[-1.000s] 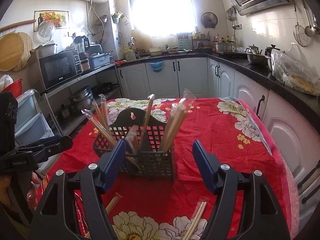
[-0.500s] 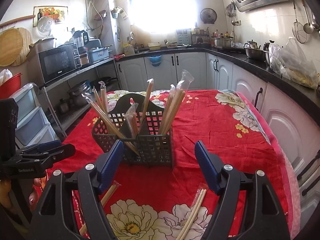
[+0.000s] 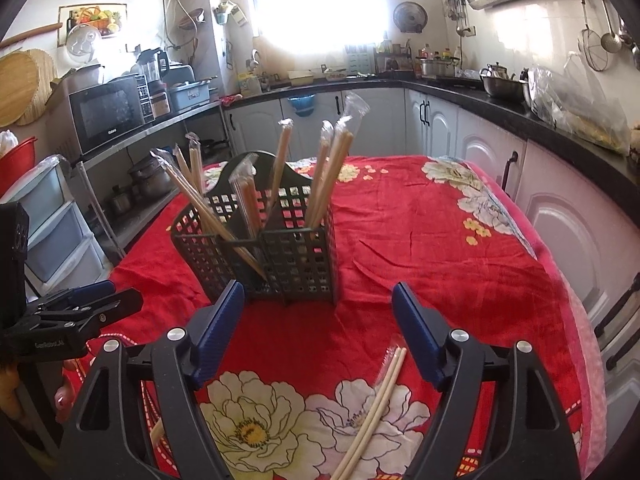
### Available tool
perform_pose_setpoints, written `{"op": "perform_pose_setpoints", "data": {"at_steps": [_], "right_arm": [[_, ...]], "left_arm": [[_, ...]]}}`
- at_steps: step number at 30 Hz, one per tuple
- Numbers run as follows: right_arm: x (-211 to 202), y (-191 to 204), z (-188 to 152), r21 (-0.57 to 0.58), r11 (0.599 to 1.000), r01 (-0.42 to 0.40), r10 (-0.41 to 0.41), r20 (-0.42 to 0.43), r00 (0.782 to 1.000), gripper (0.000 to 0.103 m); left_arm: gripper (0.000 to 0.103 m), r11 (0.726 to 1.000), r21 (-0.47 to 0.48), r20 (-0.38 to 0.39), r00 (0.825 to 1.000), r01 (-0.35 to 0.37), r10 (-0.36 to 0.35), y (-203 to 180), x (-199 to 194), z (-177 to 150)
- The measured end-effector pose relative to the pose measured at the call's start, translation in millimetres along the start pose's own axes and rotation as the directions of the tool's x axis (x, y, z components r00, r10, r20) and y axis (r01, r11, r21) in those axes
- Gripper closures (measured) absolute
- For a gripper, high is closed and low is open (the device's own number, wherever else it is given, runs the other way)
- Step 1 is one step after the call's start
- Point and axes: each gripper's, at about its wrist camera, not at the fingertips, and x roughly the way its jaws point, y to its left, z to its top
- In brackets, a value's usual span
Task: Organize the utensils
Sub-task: 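Move both open tools back from the caddy toward the last chopsticks on the cloth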
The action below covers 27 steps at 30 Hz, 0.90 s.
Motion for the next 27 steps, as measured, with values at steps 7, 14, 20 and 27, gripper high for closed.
{"op": "perform_pose_setpoints", "data": {"at_steps": [7, 14, 20, 27], "right_arm": [[4, -9, -12, 0.014, 1.0, 0.011, -0.011, -0.033, 0.999, 0.029], [10, -17, -26, 0.018, 1.0, 0.024, -0.023, -0.078, 0.997, 0.029], [17, -24, -37, 0.022, 0.999, 0.037, -0.035, -0.117, 0.993, 0.029], [29, -34, -48, 0.027, 0.998, 0.052, -0.047, -0.169, 0.985, 0.029]], "left_arm": [[0.01, 1.0, 0.005, -0.046, 0.999, 0.026, -0.025, -6, 11, -11], [0.01, 0.997, 0.022, -0.099, 0.993, 0.073, -0.07, -13, 25, -23], [0.01, 0.993, 0.042, -0.175, 0.98, 0.109, -0.1, -19, 41, -35], [0.01, 0.992, 0.05, -0.238, 0.966, 0.12, -0.105, -21, 60, -43]]}}
